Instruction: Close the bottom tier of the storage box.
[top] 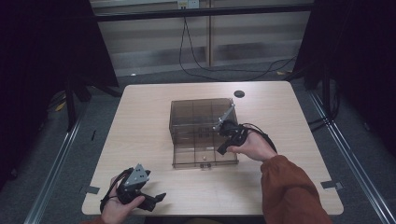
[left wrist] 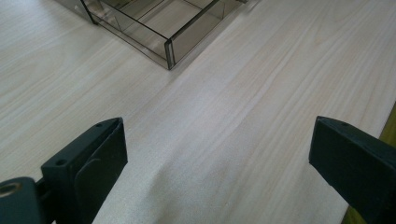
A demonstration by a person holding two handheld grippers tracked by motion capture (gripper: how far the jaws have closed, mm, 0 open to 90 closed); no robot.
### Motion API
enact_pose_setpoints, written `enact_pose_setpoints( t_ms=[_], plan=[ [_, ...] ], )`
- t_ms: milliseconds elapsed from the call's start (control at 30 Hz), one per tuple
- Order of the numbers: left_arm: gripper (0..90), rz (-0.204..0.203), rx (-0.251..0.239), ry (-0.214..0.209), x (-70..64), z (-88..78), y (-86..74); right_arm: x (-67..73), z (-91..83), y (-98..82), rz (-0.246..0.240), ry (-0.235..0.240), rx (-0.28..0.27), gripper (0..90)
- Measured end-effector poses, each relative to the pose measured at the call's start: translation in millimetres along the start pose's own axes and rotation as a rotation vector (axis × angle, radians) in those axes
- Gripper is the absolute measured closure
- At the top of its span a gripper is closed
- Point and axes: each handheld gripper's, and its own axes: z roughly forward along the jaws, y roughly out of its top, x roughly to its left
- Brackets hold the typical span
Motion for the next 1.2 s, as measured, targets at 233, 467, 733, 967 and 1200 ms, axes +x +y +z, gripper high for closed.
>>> enact_pose_setpoints(
  t_ms=[233,467,733,967,1200],
  plan=[
    [4.4,-0.004,-0.003,0.0,-0.2,0.1,-0.1,1.1,6.7,10.0,-0.016,0.005,0.001,87.9],
    [4.3,-0.01,-0.014,-0.006,-0.4,0.6,-0.5,4.6,13.9,24.1,-0.03,0.017,0.011,87.9],
    [4.3,-0.009,-0.014,-0.004,-0.7,0.5,-0.5,7.7,25.2,34.0,-0.041,0.018,0.023,87.9],
    [4.4,-0.006,-0.012,-0.003,-0.8,0.2,-0.4,7.3,38.2,34.4,-0.027,0.017,0.043,87.8],
    [4.4,-0.007,-0.013,-0.001,-0.8,-0.1,-0.5,6.4,51.4,34.7,-0.028,0.018,0.071,87.9]
  ],
)
